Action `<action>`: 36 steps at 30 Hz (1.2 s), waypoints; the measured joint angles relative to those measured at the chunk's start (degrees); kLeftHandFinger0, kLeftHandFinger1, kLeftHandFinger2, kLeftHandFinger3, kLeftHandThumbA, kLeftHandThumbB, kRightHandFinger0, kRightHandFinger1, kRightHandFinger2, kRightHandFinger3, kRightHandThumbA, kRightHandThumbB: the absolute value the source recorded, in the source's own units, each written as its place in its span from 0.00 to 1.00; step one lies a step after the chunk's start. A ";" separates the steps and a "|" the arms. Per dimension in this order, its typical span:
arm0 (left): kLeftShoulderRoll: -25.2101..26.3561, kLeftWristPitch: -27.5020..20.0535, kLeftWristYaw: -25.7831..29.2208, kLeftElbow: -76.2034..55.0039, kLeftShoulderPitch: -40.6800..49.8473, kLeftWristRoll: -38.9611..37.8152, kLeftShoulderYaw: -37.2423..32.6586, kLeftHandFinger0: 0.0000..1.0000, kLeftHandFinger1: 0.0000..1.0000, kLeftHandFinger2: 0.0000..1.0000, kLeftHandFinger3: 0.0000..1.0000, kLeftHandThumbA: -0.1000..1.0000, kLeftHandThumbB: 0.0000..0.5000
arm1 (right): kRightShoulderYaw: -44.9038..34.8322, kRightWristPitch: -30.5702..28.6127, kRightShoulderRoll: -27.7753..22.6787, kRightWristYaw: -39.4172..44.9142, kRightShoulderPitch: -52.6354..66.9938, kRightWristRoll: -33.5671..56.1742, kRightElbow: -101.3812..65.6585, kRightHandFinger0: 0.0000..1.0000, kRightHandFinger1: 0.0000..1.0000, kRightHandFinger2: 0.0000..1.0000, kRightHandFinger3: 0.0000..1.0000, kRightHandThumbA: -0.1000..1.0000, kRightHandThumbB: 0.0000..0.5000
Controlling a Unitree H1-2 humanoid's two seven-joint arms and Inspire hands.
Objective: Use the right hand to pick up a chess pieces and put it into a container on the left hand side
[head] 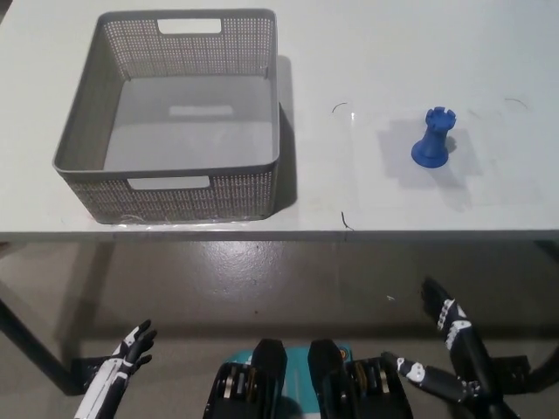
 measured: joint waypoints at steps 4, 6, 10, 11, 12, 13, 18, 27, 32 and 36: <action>0.01 0.04 -0.89 -0.56 0.03 -0.84 0.07 1.00 1.00 1.00 1.00 1.00 0.46 | -0.54 -0.11 -0.02 -0.28 0.48 -0.23 -6.11 1.00 1.00 1.00 1.00 1.00 0.55; 0.01 0.09 -1.29 -0.69 0.10 -1.22 0.15 1.00 1.00 1.00 1.00 1.00 0.46 | -0.85 -0.11 -0.01 -0.42 0.79 -0.44 -10.08 1.00 1.00 1.00 1.00 1.00 0.58; 0.01 0.12 -1.95 -0.78 0.19 -1.82 0.32 1.00 1.00 1.00 1.00 1.00 0.46 | -1.94 -0.07 0.05 -0.80 0.74 -0.96 -15.97 1.00 1.00 1.00 1.00 1.00 0.58; 0.01 0.12 -2.16 -0.78 0.23 -1.95 0.40 1.00 1.00 1.00 1.00 1.00 0.47 | -2.45 -0.07 0.10 -1.00 0.48 -1.31 -17.13 1.00 1.00 1.00 1.00 1.00 0.62; 0.01 0.12 -2.28 -0.77 0.24 -2.02 0.45 1.00 1.00 1.00 1.00 1.00 0.47 | -2.96 -0.07 0.12 -1.19 0.03 -1.52 -17.58 1.00 1.00 1.00 1.00 1.00 0.61; 0.01 0.13 -2.49 -0.78 0.25 -2.07 0.52 1.00 1.00 1.00 1.00 1.00 0.47 | -3.71 0.08 0.14 -1.52 -0.84 -1.68 -17.77 1.00 1.00 1.00 1.00 1.00 0.61; 0.00 0.14 -2.92 -0.78 0.41 -2.30 0.88 1.00 1.00 1.00 1.00 1.00 0.47 | -6.67 1.55 0.23 -3.36 -6.32 -2.65 -17.26 1.00 1.00 1.00 1.00 1.00 0.57; -0.02 0.10 -3.52 -0.56 0.77 -2.82 1.15 1.00 1.00 1.00 1.00 1.00 0.45 | -10.26 5.26 -1.96 -6.36 -21.24 -4.41 -3.01 1.00 1.00 1.00 1.00 1.00 0.75; -0.03 0.06 -3.77 -0.45 0.91 -3.03 1.18 1.00 1.00 1.00 1.00 1.00 0.44 | -10.70 6.78 -4.01 -7.62 -29.29 -4.61 7.66 1.00 1.00 1.00 1.00 1.00 0.72; -0.08 0.01 -3.79 -0.39 1.22 -3.25 1.34 1.00 1.00 1.00 1.00 1.00 0.50 | -10.70 7.30 -4.87 -8.63 -34.99 -4.63 16.21 1.00 1.00 1.00 1.00 1.00 0.76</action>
